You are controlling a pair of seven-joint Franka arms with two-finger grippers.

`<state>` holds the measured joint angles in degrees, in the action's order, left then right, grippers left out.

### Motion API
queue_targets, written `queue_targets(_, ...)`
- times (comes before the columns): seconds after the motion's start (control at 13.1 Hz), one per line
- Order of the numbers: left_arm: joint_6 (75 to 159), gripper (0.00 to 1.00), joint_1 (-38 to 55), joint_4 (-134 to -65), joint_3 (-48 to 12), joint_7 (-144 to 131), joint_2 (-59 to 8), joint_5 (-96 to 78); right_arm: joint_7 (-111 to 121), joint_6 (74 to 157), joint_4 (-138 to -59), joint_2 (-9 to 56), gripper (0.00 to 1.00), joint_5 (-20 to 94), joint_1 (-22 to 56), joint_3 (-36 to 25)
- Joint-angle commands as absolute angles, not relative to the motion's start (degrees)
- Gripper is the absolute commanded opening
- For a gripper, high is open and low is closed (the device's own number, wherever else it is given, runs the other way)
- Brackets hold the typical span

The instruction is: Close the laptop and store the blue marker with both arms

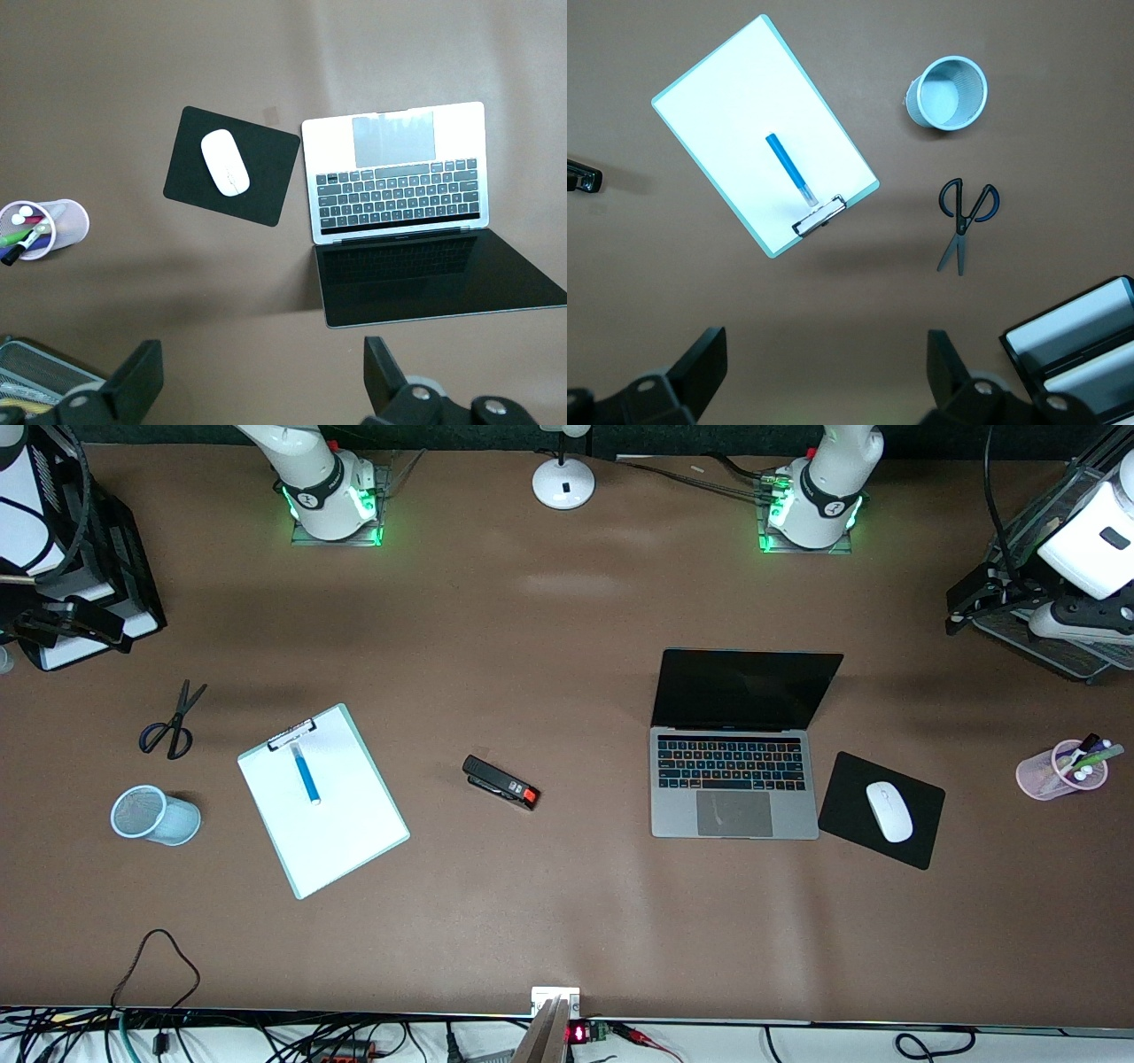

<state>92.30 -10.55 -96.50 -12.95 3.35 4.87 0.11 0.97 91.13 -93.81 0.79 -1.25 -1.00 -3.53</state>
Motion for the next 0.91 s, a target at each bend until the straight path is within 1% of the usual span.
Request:
queue_targets(0.0, 92.37, 1.0, -11.25, -97.74, -13.36, 2.73, 6.24, -0.7, 0.62, 90.62, -94.66, -0.26, 1.0, -0.97, -1.14, -3.16)
queue_targets(0.3, 92.2, 1.0, -11.25, -97.73, -13.45, 2.72, 6.07, -0.7, 0.53, 90.61, -94.48, -0.18, 1.0, -1.05, -1.05, -3.08)
queue_targets(0.46, 90.28, 1.0, -10.64, -97.82, -13.62, 2.46, 5.37, -0.88, 0.53, 91.58, -94.39, 0.87, 1.0, -0.97, -1.05, -3.08)
queue_targets(0.69, 89.39, 1.0, -10.63, -101.15, -16.95, 0.0, 4.92, -1.05, 0.27, 95.26, -94.31, 5.61, 1.0, 0.43, -1.14, -3.08)
queue_targets(0.84, 89.38, 1.0, -10.72, -104.22, -18.71, -1.83, 5.1, -1.05, 0.61, 95.88, -94.22, 8.51, 1.0, 1.49, -0.97, -3.08)
